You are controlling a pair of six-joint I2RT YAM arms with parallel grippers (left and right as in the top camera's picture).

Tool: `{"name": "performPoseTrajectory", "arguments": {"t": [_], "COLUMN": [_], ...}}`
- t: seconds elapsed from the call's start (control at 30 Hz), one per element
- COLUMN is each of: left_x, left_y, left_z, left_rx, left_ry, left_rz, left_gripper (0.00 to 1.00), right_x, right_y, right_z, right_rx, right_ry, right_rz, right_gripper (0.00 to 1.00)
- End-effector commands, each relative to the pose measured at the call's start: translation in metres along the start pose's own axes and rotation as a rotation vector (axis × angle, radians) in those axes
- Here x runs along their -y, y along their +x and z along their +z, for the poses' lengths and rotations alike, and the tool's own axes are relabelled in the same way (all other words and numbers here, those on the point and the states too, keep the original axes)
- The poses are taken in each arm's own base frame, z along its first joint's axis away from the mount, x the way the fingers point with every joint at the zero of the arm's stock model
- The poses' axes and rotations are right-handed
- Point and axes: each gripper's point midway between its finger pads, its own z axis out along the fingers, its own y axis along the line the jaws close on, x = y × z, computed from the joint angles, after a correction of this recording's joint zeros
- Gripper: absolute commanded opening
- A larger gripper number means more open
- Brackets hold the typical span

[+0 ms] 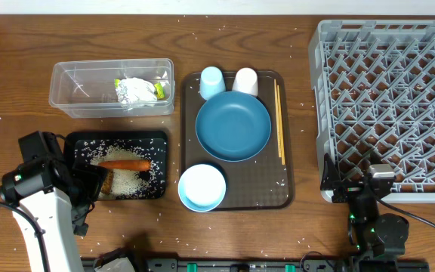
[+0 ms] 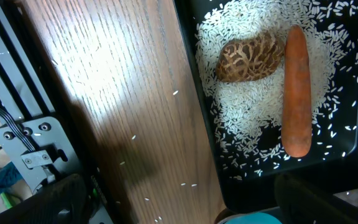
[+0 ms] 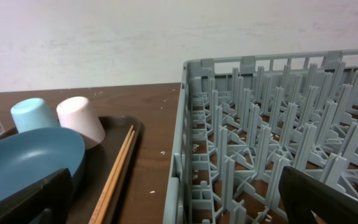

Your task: Sort waste into correct bins and load items into the dishwasher rack

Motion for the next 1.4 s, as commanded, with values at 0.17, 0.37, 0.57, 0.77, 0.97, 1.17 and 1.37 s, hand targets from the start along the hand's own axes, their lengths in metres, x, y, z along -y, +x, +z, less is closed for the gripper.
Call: {"name": "performPoseTrajectory", "arguments": {"t": [0.17, 0.37, 0.57, 0.77, 0.97, 1.17, 1.37], "left_x": [-0.004, -0.004, -0.003, -0.018, -0.014, 0.001, 0.012], "left_y": [-0.001, -0.001, 0.001, 0.055, 0.059, 0.039, 0.026], "left_z": [0.001, 0.001, 0.001, -0.007, -0.007, -0.002, -0.001], "left_rx": [0.002, 0.002, -0.006, -0.272, -0.285, -0.193, -0.149], "left_ry": [-0.016, -0.016, -0.014, -0.034, 0.001, 0.048, 0.089], "left_rz": [0.004, 0.004, 0.004, 0.015, 0.197, 0.159, 0.074], "left_gripper": [0.98, 0.98, 0.98, 0.98, 0.98, 0.98, 0.98], "right_x": [0.002, 0.002, 0.002, 0.002, 0.002, 0.002, 0.002], "right_y": [0.001, 0.001, 0.001, 0.001, 0.001, 0.001, 0.001], "right_z": [0.000, 0.000, 0.000, 0.000, 0.000, 0.000, 0.000], "right_rx": [-0.003, -0.003, -0.003, -0.003, -0.003, -0.003, -0.003], "right_ry": [0.009, 0.009, 0.009, 0.009, 0.009, 0.009, 0.009], "right_rz": [-0.012, -0.012, -0.012, -0.012, -0.012, -0.012, -0.012], "right_gripper": [0.99, 0.99, 0.99, 0.99, 0.99, 0.99, 0.99]}}
